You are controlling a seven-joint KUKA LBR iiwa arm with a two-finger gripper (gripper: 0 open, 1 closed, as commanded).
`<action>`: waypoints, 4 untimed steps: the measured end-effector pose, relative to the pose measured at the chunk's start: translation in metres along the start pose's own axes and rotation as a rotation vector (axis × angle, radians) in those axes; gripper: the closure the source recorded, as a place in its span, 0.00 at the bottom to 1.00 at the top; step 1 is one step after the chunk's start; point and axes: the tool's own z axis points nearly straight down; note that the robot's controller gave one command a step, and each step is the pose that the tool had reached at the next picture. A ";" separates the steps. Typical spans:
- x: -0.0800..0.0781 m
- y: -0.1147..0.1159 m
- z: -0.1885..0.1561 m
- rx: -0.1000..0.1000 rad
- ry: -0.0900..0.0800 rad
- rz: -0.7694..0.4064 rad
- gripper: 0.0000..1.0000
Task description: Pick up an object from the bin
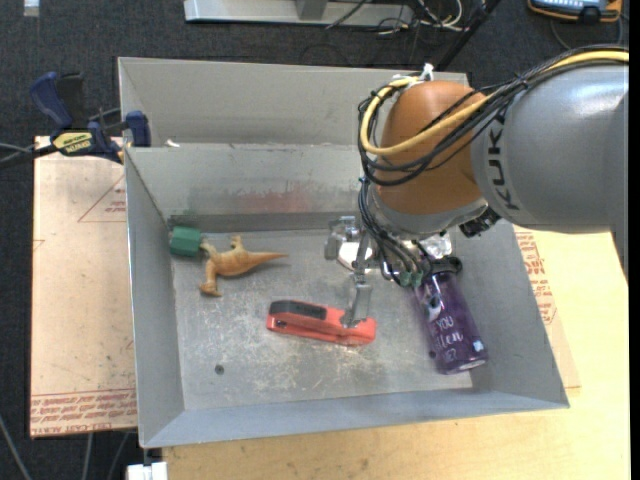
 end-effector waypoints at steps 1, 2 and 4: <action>-0.002 0.000 -0.004 0.000 -0.007 0.002 0.00; 0.003 -0.005 0.052 -0.001 -0.010 0.006 0.00; 0.009 -0.006 0.031 -0.001 -0.008 -0.024 0.00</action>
Offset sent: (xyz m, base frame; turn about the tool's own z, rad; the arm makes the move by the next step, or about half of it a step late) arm -0.0103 -0.0093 -0.0972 0.0085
